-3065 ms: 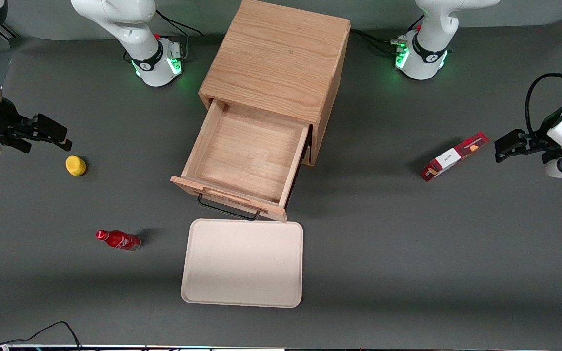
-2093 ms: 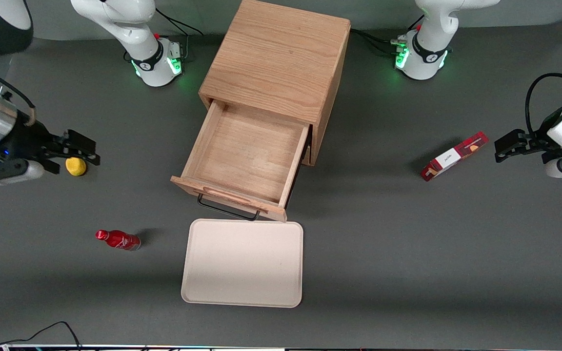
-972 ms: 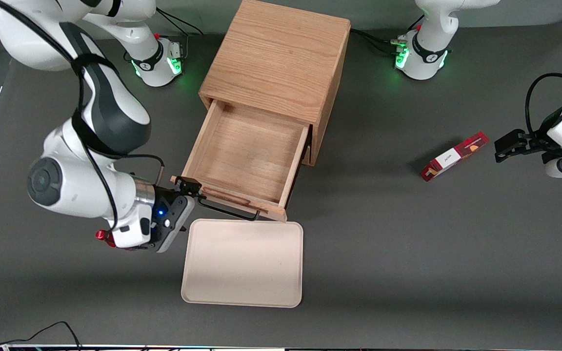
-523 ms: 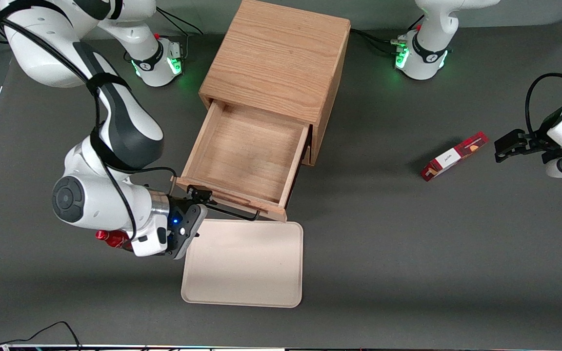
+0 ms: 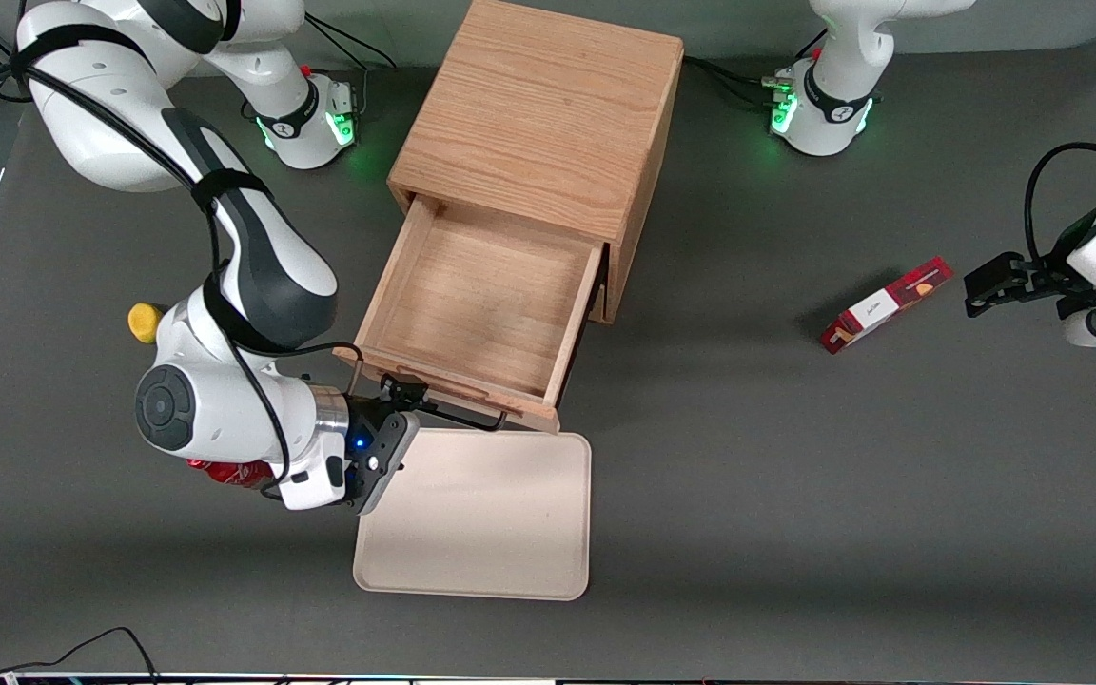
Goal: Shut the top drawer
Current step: 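Position the right gripper against the drawer front beside the handle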
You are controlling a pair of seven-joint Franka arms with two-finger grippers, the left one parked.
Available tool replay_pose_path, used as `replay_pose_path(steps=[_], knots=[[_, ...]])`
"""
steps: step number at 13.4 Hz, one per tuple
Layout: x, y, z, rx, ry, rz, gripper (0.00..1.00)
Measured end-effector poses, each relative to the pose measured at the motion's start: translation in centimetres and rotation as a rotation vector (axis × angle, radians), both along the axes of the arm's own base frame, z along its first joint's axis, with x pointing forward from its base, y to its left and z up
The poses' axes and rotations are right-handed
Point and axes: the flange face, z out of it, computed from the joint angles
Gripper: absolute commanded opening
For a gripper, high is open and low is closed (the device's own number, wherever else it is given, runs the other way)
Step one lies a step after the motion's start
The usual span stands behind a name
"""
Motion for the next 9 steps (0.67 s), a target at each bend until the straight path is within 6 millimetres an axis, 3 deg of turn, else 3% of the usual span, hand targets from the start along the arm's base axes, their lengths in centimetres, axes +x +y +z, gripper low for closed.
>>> replay_pose_path(steps=[9], knots=[[-0.2, 0.6, -1.9, 0.001, 0.011, 0.001, 1.00]])
